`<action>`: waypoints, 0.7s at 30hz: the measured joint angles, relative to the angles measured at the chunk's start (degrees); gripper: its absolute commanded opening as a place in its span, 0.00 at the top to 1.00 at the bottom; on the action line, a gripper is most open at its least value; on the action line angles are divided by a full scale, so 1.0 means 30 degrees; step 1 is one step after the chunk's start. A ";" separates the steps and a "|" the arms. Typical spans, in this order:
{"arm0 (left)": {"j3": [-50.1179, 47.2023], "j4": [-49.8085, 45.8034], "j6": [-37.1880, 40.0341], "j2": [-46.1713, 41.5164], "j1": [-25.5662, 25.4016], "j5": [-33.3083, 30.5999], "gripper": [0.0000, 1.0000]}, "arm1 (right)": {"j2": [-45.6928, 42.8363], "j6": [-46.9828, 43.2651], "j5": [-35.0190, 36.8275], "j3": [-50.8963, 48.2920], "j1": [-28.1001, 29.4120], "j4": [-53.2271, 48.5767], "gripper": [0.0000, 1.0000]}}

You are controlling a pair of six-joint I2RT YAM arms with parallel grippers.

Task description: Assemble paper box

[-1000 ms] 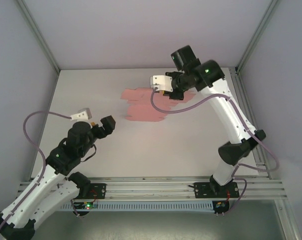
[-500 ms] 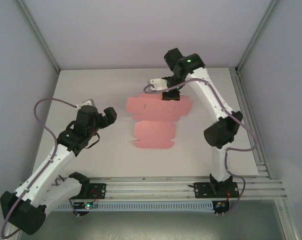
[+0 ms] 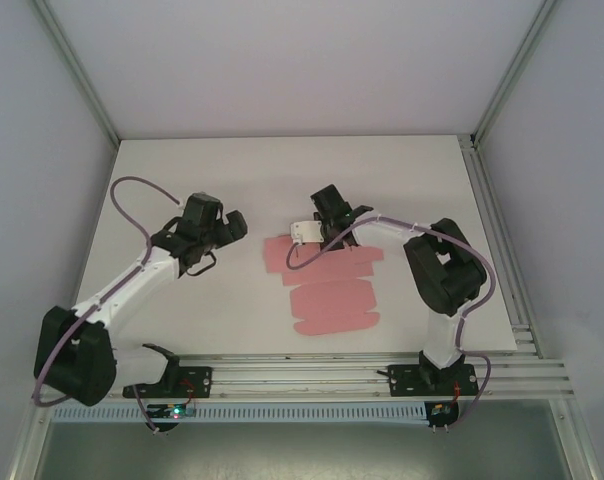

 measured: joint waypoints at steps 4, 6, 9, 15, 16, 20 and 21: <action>0.0867 0.0707 0.0087 0.1632 0.0051 0.1035 0.00 | -0.0954 0.0051 0.0962 -0.0481 0.0357 0.2827 1.00; 0.1617 0.0911 0.0328 0.2630 0.0051 0.1523 0.00 | -0.1457 0.0058 0.1144 -0.0619 0.0393 0.3468 1.00; 0.2586 0.1239 0.0707 0.3869 0.0189 0.2266 0.00 | -0.2215 0.0124 0.1013 -0.0794 0.0393 0.3541 1.00; 0.2980 0.2477 0.1100 0.5115 0.0423 0.4131 0.00 | -0.3351 0.0131 0.0729 -0.1122 0.0423 0.2841 1.00; 0.2980 0.2667 0.1100 0.5136 0.0423 0.4444 0.00 | -0.3402 0.0138 0.0736 -0.1188 0.0393 0.2776 1.00; 0.3009 0.3337 0.1144 0.5136 0.0423 0.5246 0.00 | -0.3417 0.0168 0.0525 -0.1268 0.0437 0.2637 1.00; 0.3038 0.3337 0.1166 0.5136 0.0423 0.5253 0.00 | -0.3417 0.0226 0.0503 -0.1275 0.0437 0.2608 1.00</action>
